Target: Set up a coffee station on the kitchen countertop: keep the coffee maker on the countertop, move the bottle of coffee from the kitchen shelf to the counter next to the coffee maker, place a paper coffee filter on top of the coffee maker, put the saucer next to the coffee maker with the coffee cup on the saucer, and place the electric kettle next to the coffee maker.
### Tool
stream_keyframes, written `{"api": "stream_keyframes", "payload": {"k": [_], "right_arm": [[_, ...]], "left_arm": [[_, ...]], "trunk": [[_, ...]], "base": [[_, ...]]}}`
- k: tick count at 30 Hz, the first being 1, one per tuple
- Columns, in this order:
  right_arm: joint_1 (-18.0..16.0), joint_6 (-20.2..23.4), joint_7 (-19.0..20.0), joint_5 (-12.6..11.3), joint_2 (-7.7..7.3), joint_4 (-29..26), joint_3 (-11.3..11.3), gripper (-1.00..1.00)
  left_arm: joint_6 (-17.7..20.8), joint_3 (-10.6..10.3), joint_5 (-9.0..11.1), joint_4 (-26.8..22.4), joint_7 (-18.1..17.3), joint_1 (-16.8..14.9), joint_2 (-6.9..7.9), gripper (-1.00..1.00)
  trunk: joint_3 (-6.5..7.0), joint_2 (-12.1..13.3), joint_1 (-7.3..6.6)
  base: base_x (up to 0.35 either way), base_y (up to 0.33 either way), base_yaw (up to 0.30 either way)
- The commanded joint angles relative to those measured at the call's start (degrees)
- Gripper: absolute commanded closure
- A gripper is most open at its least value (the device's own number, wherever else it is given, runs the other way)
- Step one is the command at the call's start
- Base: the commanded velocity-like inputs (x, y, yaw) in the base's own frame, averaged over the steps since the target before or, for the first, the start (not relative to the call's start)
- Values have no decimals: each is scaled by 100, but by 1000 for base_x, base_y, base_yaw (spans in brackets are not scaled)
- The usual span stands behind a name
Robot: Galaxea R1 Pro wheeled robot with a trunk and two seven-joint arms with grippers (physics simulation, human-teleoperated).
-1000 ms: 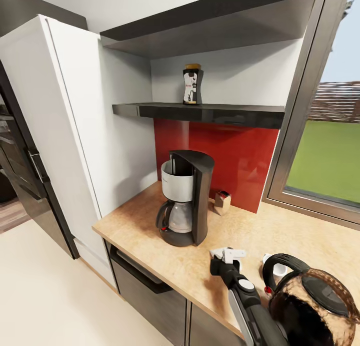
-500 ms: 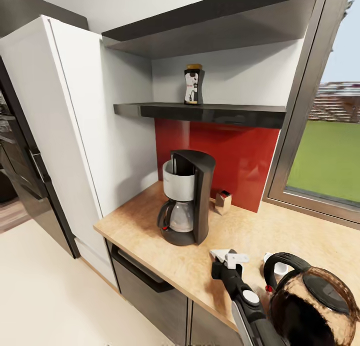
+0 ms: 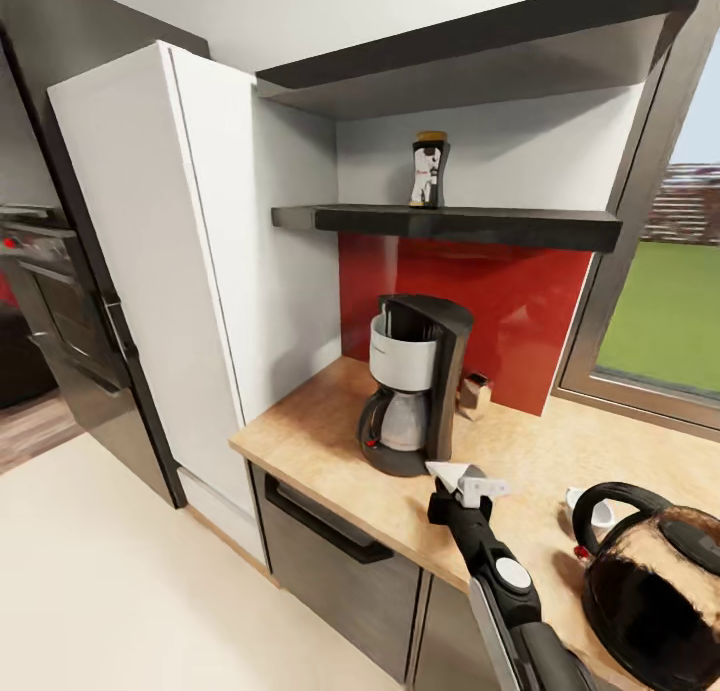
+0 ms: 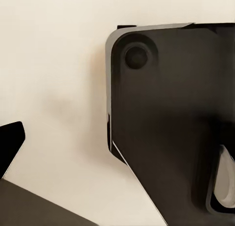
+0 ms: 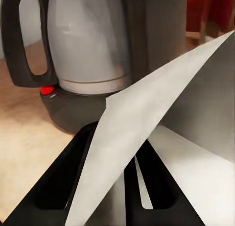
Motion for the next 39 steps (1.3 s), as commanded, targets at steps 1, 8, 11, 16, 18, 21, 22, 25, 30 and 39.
{"api": "stream_keyframes", "payload": {"k": [1, 8, 11, 16, 18, 21, 22, 25, 30, 39], "right_arm": [[-4, 33, -34, -35, 1, -11, 9, 100], [-4, 40, -34, -39, 4, -9, 25, 100], [-4, 41, -34, -38, 4, -8, 33, 100], [-4, 41, -34, -35, 6, -13, 32, 100], [-4, 41, -34, -40, 11, -6, 34, 100], [-4, 47, -34, -41, 13, -5, 37, 100], [-4, 59, -34, -41, 13, -8, 42, 100], [-4, 216, -39, -42, 22, -89, 53, 100], [-4, 1012, -38, -48, 90, -473, 53, 100], [-4, 1279, -40, -59, 119, -533, 84, 100]], "left_arm": [[-7, -3, 1, -9, -1, 1, 1, -100], [-7, -3, 1, -15, -1, 2, 1, -100], [-7, -3, 1, -38, -1, 1, 1, -100], [0, 2, 1, -50, -1, 0, -4, -100], [1, -2, 1, -44, -1, 0, -11, -100], [1, -3, 1, -39, -1, 2, -9, -100], [3, -3, 1, -38, -1, 2, -9, -100], [7, -3, 1, -41, -1, 1, -8, -100], [14, -3, 1, -44, -1, 0, -23, -100], [20, -1, 1, -41, -1, 1, -30, -100]], "trunk": [[-12, -12, 4], [-12, -12, 4], [-11, -12, 4], [7, -12, 4], [13, -12, 4], [16, -12, 4], [16, -12, 4], [16, -12, 4], [17, -12, 4], [17, -12, 4]], "base": [[-7, 331, 0], [-2, 334, 0], [0, 336, -10], [129, 316, -215], [179, 229, -144], [71, 88, -48], [30, 38, -21], [14, 17, -9], [3, 4, -2], [-109, 0, 0]]}}
